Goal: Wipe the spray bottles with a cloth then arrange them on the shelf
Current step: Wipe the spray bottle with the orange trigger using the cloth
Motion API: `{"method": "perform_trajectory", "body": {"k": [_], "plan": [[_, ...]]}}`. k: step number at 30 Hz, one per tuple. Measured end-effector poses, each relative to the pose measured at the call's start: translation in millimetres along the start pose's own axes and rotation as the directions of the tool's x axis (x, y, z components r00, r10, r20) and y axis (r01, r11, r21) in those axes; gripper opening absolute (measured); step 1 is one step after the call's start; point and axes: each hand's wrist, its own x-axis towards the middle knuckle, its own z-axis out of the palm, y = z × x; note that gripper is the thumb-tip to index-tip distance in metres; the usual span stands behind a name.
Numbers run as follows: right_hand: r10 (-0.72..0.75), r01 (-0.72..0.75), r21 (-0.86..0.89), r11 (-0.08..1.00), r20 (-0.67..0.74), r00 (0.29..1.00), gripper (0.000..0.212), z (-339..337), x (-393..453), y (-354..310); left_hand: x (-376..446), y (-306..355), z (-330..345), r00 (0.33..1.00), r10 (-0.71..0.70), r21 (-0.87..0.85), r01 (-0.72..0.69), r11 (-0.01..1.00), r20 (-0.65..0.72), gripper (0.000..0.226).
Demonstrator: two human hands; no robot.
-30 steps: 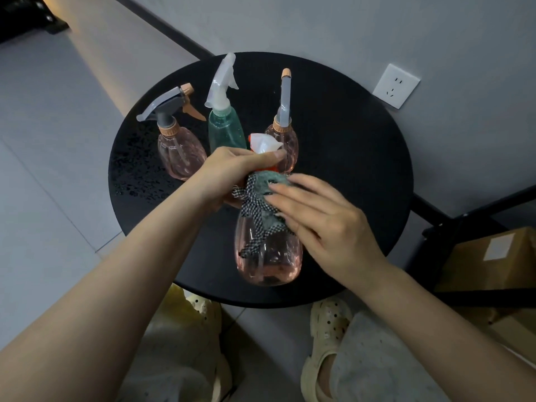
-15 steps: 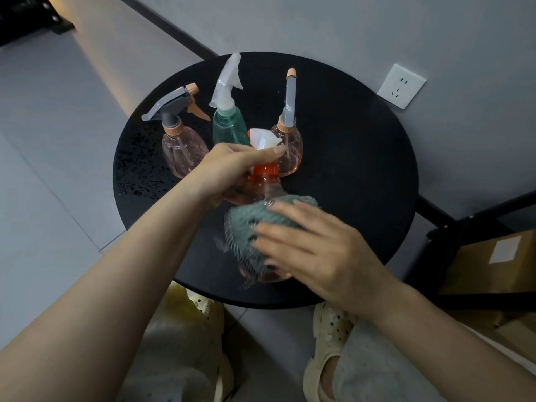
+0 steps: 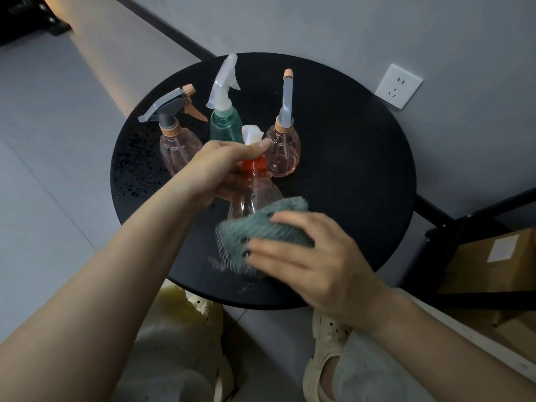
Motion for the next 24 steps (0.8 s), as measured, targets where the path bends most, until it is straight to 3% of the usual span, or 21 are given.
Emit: {"method": "perform_trajectory", "body": {"k": [3, 5, 8, 11, 14, 18, 21, 24], "plan": [[-0.155, 0.161, -0.067, 0.985, 0.085, 0.984, 0.021, -2, -4, -1, 1, 0, -4, 1.000, 0.011, 0.022, -0.011, 1.000, -0.007, 0.038], [-0.122, 0.126, -0.048, 0.991, 0.080, 0.989, 0.022, -4, -2, 3, 1, 1, -3, 1.000, 0.015, 0.009, -0.015, 1.000, -0.004, 0.034], [0.100, -0.099, 0.100, 0.990, -0.007, 0.995, 0.025, -6, 5, 8, 2, 1, 0, 1.000, 0.013, -0.015, -0.013, 1.000, 0.018, 0.032], [0.357, -0.328, 0.319, 0.889, -0.035, 0.933, 0.030, -4, 12, 14, 1, -1, 5, 0.995, 0.019, -0.020, -0.017, 1.000, 0.101, 0.036], [0.472, -0.415, 0.420, 0.807, -0.036, 0.881, 0.031, -1, 17, 18, 0, -4, 8, 0.993, 0.034, -0.027, -0.031, 0.999, 0.115, 0.034], [0.370, -0.329, 0.335, 0.883, -0.063, 0.927, 0.028, -1, 14, 14, 1, -5, 5, 0.999, 0.020, -0.078, -0.018, 0.997, 0.033, 0.031], [0.176, -0.165, 0.144, 0.976, -0.066, 0.982, 0.023, -1, 6, 9, 2, -3, 1, 0.998, 0.012, -0.062, -0.016, 0.998, -0.065, 0.030], [-0.056, 0.054, -0.052, 0.997, -0.027, 0.998, 0.019, -2, -1, 4, 3, -2, -3, 0.997, 0.038, -0.025, -0.039, 0.999, -0.067, 0.035]]}}
